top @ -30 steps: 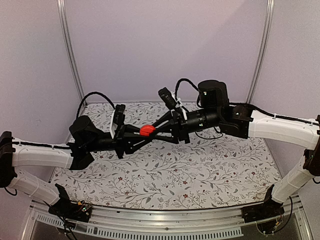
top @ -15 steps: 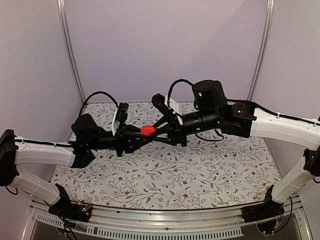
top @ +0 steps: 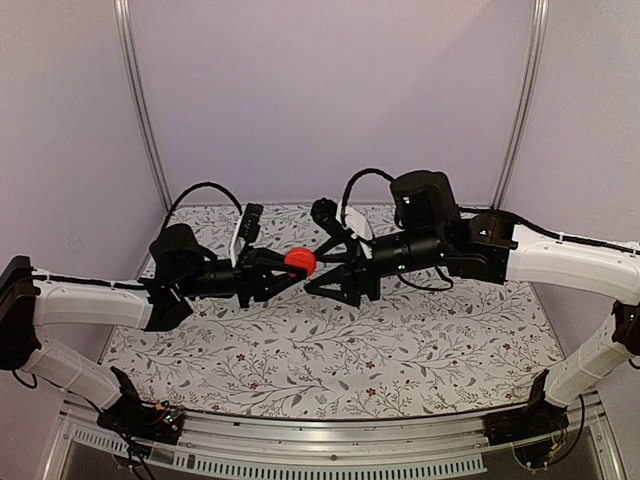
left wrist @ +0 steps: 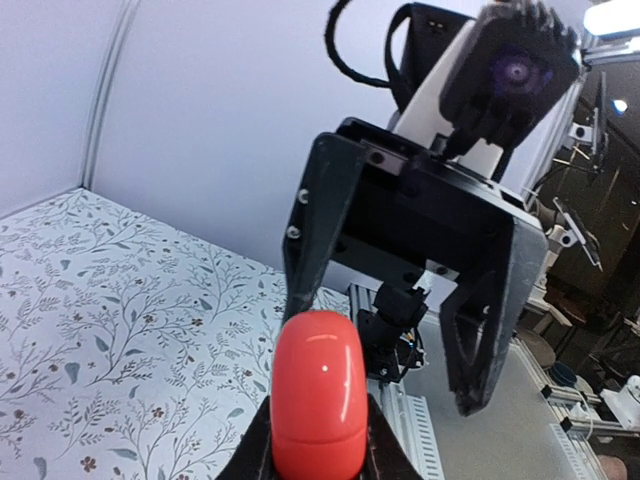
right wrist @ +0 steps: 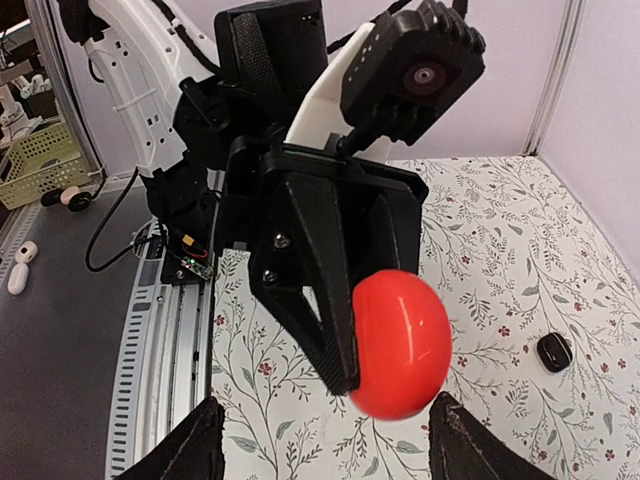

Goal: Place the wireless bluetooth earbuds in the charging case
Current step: Place the charging case with the earbuds at the center of the board.

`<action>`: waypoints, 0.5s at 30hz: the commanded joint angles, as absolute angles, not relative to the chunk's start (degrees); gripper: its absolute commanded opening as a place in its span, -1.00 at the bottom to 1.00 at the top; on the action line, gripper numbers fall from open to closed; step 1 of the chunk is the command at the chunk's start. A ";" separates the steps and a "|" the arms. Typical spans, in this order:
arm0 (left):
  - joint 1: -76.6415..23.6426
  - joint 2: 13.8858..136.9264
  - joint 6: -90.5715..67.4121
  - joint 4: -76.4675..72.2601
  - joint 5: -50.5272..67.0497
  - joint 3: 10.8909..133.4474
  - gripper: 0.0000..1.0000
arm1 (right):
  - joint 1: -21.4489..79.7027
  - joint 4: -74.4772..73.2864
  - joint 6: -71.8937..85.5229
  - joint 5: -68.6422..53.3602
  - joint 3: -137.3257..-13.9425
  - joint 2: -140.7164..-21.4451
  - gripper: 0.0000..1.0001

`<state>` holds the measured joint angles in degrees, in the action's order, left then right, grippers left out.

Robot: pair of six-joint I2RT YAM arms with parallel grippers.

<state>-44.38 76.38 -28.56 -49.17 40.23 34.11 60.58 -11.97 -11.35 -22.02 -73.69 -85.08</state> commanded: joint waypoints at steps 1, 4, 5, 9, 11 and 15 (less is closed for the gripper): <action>-41.54 78.18 -28.27 -45.23 33.67 34.44 -1.00 | 57.45 -5.55 -6.38 -26.48 -68.81 -77.02 0.41; -39.49 80.11 -30.39 -42.45 31.91 35.06 -1.00 | 56.08 -4.15 -5.14 -24.56 -66.29 -74.61 0.51; -38.52 81.18 -31.13 -40.72 31.21 35.67 -1.00 | 55.88 -3.78 -4.96 -23.46 -65.55 -73.66 0.54; -34.20 86.34 -34.37 -34.74 30.30 38.25 -1.00 | 55.49 -1.77 -3.89 -19.84 -61.93 -70.55 0.70; -31.74 89.16 -34.97 -31.97 29.82 39.67 -1.00 | 55.08 -1.08 -3.13 -18.94 -60.70 -69.26 0.89; -28.19 94.84 -36.14 -29.08 28.35 42.02 -1.00 | 54.60 -0.79 -2.25 -17.82 -58.88 -67.24 0.97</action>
<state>-31.29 90.65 -34.24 -34.59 30.59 39.20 55.33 -2.85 -4.08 -20.16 -60.62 -69.32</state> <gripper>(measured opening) 0.187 0.984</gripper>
